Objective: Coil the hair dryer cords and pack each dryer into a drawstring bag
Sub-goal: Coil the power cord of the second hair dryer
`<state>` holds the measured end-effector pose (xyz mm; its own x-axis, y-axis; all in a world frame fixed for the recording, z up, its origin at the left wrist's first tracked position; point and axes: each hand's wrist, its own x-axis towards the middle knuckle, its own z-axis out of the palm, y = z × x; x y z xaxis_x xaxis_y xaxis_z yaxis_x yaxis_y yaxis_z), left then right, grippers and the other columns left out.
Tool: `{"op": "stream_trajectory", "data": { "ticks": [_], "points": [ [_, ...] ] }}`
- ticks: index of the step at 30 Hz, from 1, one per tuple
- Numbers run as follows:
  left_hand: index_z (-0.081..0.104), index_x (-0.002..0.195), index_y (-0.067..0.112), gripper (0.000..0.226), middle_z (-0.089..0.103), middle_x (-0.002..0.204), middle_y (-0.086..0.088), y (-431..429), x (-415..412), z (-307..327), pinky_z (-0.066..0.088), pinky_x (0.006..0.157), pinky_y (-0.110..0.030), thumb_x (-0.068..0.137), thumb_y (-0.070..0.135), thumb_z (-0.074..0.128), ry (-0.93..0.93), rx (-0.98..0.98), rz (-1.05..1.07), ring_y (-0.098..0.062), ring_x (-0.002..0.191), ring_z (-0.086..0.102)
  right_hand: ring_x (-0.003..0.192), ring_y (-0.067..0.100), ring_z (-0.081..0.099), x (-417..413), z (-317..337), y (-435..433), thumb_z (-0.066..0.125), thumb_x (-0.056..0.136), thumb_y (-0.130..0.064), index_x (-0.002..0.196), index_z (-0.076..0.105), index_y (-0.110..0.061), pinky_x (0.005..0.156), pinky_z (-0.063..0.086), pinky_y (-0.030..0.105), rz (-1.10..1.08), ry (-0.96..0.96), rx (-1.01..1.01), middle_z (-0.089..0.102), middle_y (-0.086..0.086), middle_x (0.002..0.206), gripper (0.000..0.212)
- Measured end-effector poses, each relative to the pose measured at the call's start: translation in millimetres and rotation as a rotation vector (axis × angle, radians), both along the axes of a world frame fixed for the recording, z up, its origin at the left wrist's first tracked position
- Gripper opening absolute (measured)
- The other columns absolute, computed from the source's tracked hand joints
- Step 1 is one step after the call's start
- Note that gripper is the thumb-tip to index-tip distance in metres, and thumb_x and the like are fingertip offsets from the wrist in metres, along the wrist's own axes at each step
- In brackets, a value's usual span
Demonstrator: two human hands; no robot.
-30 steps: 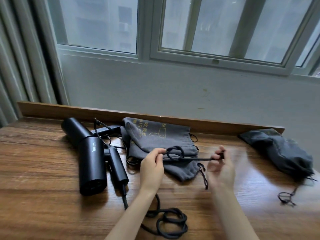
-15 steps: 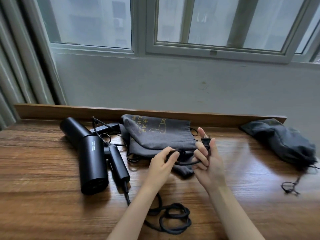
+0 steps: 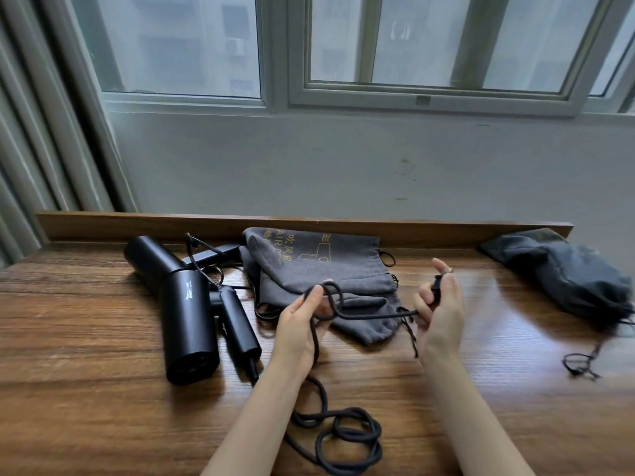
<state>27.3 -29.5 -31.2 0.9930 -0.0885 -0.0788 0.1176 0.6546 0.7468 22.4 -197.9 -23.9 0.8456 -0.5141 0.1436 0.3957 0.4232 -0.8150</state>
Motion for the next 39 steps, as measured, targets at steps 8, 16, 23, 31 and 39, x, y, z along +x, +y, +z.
{"op": "stream_trajectory", "data": {
  "ticks": [8, 16, 23, 31, 39],
  "points": [
    [0.052, 0.069, 0.009, 0.024, 0.05, 0.049, 0.005, 2.4, -1.5, -2.5, 0.042, 0.055, -0.018, 0.093, 0.012, 0.049, -0.09, 0.131, -0.008, -0.003, 0.042, 0.042, 0.045, 0.003, 0.032, 4.4, -0.2, -29.6, 0.031, 0.101, -0.03, 0.107, 0.047, -0.023, 0.038, 0.024, 0.012, -0.393, 0.159, -0.033, 0.035, -0.005, 0.063, 0.019],
    [0.058, 0.104, 0.011, 0.03, 0.071, 0.081, -0.005, -0.6, -6.5, -3.7, 0.051, 0.083, -0.032, 0.093, -0.009, 0.038, -0.133, 0.359, -0.155, -0.014, 0.07, 0.063, 0.071, 0.008, 0.057, 6.9, -8.0, -36.9, 0.046, 0.094, -0.009, 0.133, 0.03, -0.013, 0.053, 0.051, 0.012, -0.301, 0.245, -0.048, 0.051, -0.002, 0.088, 0.042],
    [0.047, 0.127, 0.016, 0.037, 0.068, 0.11, -0.005, -0.9, -9.5, -10.2, 0.055, 0.063, -0.023, 0.095, -0.003, 0.041, -0.207, 0.521, -0.266, -0.011, 0.102, 0.065, 0.136, 0.024, 0.028, 5.5, -16.6, -11.8, 0.066, 0.082, -0.009, 0.147, -0.001, -0.005, 0.108, 0.021, 0.025, -0.104, 0.493, -0.686, 0.025, 0.011, 0.148, 0.094],
    [0.061, 0.108, 0.011, 0.029, 0.067, 0.083, -0.003, 2.4, -13.7, -15.5, 0.042, 0.063, -0.017, 0.083, 0.023, 0.069, -0.755, 1.481, 0.283, -0.018, 0.076, 0.064, 0.144, 0.033, -0.002, -3.0, -16.2, -10.4, 0.058, 0.079, 0.003, 0.147, 0.016, -0.013, 0.114, 0.004, 0.05, -0.418, 0.585, -1.22, -0.001, 0.014, 0.157, 0.082],
    [0.057, 0.07, 0.01, 0.027, 0.04, 0.051, 0.011, 2.2, -14.1, -10.4, 0.03, 0.047, -0.019, 0.089, 0.03, 0.056, -0.999, 1.255, 0.374, -0.005, 0.047, 0.04, 0.137, 0.011, 0.021, -0.4, -15.2, 12.4, 0.046, 0.085, 0.014, 0.127, 0.055, -0.019, 0.114, 0.013, 0.025, 0.175, -0.044, -1.334, 0.03, -0.007, 0.143, 0.054]
  ]
}}
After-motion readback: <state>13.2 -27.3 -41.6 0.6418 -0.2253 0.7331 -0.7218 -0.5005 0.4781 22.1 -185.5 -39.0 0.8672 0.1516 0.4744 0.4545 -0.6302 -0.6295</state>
